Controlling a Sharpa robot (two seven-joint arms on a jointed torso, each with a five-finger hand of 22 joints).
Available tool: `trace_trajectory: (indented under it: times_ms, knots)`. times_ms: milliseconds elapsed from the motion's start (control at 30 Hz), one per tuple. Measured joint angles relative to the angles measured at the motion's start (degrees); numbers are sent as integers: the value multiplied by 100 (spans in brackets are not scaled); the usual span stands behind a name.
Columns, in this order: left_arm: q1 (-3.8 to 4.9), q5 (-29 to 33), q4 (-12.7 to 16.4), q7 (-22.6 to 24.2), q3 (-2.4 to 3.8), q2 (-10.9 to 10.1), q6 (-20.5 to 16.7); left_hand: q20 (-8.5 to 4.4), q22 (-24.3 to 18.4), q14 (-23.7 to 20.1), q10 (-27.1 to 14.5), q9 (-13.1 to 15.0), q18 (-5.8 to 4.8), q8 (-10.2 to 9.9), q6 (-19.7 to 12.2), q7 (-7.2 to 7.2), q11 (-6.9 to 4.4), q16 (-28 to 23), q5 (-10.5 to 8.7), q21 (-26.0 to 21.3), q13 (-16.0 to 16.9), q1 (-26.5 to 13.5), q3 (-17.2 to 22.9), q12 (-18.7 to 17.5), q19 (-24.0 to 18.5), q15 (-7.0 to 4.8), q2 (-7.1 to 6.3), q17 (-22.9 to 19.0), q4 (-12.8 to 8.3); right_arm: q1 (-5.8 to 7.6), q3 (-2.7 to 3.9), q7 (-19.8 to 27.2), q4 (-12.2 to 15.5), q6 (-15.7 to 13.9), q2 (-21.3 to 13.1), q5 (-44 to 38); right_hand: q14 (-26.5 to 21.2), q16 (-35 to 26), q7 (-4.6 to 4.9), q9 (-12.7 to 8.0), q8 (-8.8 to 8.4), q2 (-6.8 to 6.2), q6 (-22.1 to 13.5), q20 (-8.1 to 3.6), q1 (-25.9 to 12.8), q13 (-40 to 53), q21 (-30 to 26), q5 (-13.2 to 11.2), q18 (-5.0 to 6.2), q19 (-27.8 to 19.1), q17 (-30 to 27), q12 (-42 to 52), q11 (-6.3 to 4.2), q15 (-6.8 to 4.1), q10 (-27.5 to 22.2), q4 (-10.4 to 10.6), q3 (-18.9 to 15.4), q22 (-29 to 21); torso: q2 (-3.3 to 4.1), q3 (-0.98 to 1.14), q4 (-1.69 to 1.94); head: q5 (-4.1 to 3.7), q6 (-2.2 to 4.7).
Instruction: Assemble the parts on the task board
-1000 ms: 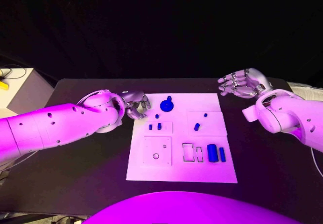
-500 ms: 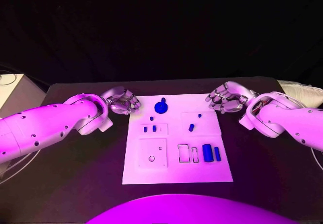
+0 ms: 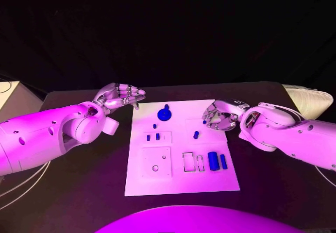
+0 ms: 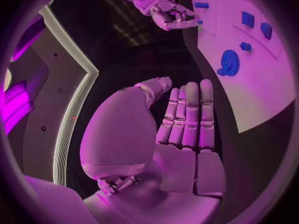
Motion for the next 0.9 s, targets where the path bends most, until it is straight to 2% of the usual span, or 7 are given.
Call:
trace_trajectory:
  times_ms: [67,167,467,667,900]
  knots:
    - [0,130,9,61,0,0,35,0,-15,0,0,0,0,0,-31,31,0,-29,0,-29,-7,0,0,0,0,0,0,-13,0,-9,-3,-122,5,0,40,-144,0,39,0,7,0,0,0,0,0,4,38,-12,0,0,23,4,-1,0,-2,5,25,35,-2,0,1,-11,3]
    - [0,274,12,130,0,-1,80,0,-24,0,0,0,0,0,-31,31,0,-29,0,-29,-15,0,-16,0,0,0,0,-15,-16,-14,-3,-312,0,-5,85,-340,0,95,0,27,0,0,0,0,0,-29,109,-180,0,0,66,1,-1,0,-2,7,88,113,-2,0,4,-19,5]
    - [-1,470,17,211,0,-17,148,0,-43,-20,-23,-1,-1,0,-51,51,23,-53,0,-71,-24,0,-16,0,0,20,0,-27,-16,-55,-13,-659,0,-7,205,-673,0,173,39,52,0,0,42,21,0,-25,175,-203,0,20,138,1,-7,41,-8,40,121,191,4,3,4,-16,-4]
    - [-1,518,20,212,0,-18,165,0,-44,-20,-22,-1,-1,0,-51,51,23,-53,0,-76,-24,0,-16,0,1,20,0,-27,-16,-80,-10,-794,-12,-20,261,-801,1,238,16,80,44,0,106,21,0,-28,264,-202,0,20,213,6,-7,42,-7,70,151,314,5,13,4,-4,-17]
    - [-1,541,17,204,0,-22,166,0,-62,-20,-35,-2,-1,0,-72,72,35,-53,0,-97,-31,0,-16,0,1,20,0,-34,-16,-90,-8,-874,-20,-39,298,-901,1,299,-28,125,91,0,152,20,0,-19,376,-202,0,62,256,55,-8,42,-3,77,190,443,5,15,1,-7,-23]
